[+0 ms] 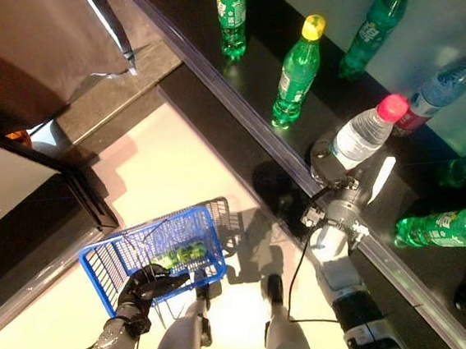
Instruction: Pick up the drink and place into the basket.
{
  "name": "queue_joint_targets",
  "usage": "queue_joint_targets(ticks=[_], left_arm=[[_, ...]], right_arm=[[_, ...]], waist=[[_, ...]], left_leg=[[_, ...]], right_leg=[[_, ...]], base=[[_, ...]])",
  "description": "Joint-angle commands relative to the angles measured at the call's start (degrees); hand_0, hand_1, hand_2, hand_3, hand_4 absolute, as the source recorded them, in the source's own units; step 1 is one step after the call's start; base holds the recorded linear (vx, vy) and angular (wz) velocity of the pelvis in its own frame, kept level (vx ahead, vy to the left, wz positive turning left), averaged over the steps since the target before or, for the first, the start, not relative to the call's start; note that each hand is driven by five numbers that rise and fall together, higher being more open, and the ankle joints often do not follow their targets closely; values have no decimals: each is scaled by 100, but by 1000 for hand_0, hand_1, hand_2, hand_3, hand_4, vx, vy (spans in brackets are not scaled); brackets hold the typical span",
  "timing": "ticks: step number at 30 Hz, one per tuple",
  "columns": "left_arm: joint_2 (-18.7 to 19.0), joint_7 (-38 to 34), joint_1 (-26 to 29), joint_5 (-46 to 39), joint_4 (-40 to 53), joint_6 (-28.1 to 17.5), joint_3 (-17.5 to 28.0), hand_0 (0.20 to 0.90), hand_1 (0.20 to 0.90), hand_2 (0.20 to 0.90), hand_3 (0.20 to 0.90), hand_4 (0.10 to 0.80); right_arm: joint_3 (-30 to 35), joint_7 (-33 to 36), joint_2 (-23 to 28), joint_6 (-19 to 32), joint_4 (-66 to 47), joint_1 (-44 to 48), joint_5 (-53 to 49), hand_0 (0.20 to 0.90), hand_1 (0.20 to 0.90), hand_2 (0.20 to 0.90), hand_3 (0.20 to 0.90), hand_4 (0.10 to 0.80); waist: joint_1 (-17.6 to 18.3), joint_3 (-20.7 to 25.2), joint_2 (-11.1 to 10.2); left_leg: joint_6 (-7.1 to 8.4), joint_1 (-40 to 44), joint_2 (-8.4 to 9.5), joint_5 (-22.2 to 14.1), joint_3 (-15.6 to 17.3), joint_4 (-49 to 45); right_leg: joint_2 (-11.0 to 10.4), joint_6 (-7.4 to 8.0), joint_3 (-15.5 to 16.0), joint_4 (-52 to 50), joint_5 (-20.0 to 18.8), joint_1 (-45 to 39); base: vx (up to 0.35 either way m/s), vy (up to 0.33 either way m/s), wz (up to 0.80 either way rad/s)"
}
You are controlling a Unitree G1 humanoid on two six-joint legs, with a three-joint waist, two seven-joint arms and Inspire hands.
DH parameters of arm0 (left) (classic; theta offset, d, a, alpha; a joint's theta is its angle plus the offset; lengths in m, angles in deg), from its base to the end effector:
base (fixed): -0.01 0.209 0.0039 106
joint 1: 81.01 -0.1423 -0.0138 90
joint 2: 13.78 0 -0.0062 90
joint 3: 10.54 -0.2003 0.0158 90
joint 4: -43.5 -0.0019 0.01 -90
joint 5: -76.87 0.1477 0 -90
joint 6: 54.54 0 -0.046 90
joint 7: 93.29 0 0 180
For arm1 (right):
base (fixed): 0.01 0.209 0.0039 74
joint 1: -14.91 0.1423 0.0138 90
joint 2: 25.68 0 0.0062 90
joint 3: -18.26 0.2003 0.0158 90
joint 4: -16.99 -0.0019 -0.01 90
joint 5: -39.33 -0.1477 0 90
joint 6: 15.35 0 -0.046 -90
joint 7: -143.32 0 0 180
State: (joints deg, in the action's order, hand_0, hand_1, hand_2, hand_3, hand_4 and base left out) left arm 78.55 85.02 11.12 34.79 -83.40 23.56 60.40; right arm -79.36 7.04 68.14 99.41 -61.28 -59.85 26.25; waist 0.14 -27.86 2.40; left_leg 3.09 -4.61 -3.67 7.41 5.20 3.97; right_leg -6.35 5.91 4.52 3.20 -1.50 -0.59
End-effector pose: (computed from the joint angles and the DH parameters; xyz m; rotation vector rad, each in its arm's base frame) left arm 0.1778 0.2001 -0.0741 -0.2717 0.4790 0.0862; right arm 0.2632 -0.1879 0.0728 0.0620 -0.4747 -0.5942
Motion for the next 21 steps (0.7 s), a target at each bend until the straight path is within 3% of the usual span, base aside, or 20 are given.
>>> queue_joint_targets(ticks=[1,10,15,21], left_arm=[[-111,255,-249,27,1239,-442,152,300,300,300,200,100],[143,434,-604,-141,2245,387,235,300,300,300,200,100],[305,584,-693,-255,2912,1006,203,300,300,300,200,100],[536,507,-412,-985,3963,1700,72,300,300,300,200,100]], right_arm=[[310,-442,384,843,-1491,309,655,300,300,300,200,100],[8,-2053,504,681,-2458,-126,-181,300,300,300,200,100],[-397,-2777,544,293,-2671,-308,-378,300,300,300,200,100],[-1004,-3128,630,6,-2434,-213,-819,300,300,300,200,100]], waist=[[31,736,-44],[-11,1250,-45],[-68,1446,-25],[-123,1140,40]], left_leg=[[-173,-220,170,-692,-271,-1004],[-166,180,148,-674,-279,-673],[-144,255,131,-673,-280,-657],[-142,-76,201,-725,-364,-1166]], right_leg=[[62,-464,218,-957,248,505],[33,-353,165,-708,230,161],[20,-327,208,-650,227,73],[7,-405,349,-980,342,255]], base=[[58,24,0],[74,28,0],[51,21,0],[-46,13,2]])
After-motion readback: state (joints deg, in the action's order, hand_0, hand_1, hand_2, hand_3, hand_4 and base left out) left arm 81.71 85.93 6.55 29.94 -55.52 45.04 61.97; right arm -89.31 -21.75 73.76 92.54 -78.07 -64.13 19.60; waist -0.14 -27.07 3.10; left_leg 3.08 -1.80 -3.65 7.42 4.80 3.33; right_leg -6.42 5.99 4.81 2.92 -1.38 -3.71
